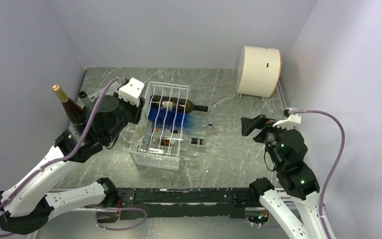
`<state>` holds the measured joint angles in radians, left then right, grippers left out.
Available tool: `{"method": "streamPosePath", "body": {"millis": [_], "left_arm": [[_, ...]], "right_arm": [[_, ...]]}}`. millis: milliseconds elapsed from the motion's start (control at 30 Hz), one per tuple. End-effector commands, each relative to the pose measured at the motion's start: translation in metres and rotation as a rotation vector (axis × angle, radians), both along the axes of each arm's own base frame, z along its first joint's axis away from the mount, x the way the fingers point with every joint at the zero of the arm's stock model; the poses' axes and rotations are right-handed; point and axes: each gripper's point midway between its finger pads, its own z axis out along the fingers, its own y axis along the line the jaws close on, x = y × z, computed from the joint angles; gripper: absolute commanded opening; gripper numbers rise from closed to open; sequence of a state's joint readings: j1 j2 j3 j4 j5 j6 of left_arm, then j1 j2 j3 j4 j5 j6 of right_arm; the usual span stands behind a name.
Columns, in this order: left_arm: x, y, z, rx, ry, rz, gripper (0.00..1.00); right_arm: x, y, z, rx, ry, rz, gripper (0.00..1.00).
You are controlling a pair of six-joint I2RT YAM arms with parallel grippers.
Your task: Take the wine bottle off the wine rack
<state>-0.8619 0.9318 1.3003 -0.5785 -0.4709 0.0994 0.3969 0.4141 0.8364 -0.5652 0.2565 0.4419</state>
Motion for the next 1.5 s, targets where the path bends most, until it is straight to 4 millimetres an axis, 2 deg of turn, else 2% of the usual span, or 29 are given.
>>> {"method": "streamPosePath", "body": {"millis": [0, 133, 333, 533, 667, 800, 967, 1033, 1200, 1333, 1467], "left_arm": [[-0.008, 0.041, 0.014, -0.102, -0.057, 0.16, 0.07], [-0.012, 0.067, 0.011, -0.102, -0.069, 0.267, 0.07], [-0.011, 0.088, -0.003, -0.067, -0.038, 0.403, 0.07], [-0.02, 0.138, 0.001, -0.144, -0.069, 0.727, 0.07], [-0.017, 0.14, -0.022, -0.196, -0.088, 0.775, 0.07], [-0.009, 0.154, -0.035, -0.216, -0.102, 0.872, 0.07], [0.006, 0.185, -0.067, -0.273, -0.042, 1.024, 0.07], [0.005, 0.2, -0.077, -0.299, -0.032, 1.095, 0.07], [-0.006, 0.229, -0.075, -0.325, -0.128, 1.223, 0.07], [-0.013, 0.26, -0.084, -0.318, -0.186, 1.382, 0.07], [-0.014, 0.289, -0.09, -0.386, -0.237, 1.501, 0.07]], "right_arm": [[0.003, 0.003, 0.003, -0.001, -0.017, 0.013, 1.0], [0.005, 0.004, 0.0, -0.007, -0.003, 0.013, 1.0], [0.008, 0.007, -0.004, -0.014, 0.01, 0.022, 1.0], [0.009, 0.009, -0.006, -0.019, 0.023, 0.028, 1.0], [0.009, 0.01, -0.006, -0.017, 0.017, 0.034, 1.0], [0.01, 0.01, -0.006, -0.025, 0.022, 0.035, 1.0], [0.01, 0.013, -0.008, -0.025, 0.029, 0.049, 1.0], [0.01, 0.012, -0.007, -0.025, 0.024, 0.047, 1.0], [0.011, 0.014, -0.009, -0.029, 0.031, 0.052, 1.0], [0.014, 0.014, -0.012, -0.037, 0.045, 0.052, 1.0], [0.014, 0.016, -0.012, -0.039, 0.049, 0.06, 1.0]]}}
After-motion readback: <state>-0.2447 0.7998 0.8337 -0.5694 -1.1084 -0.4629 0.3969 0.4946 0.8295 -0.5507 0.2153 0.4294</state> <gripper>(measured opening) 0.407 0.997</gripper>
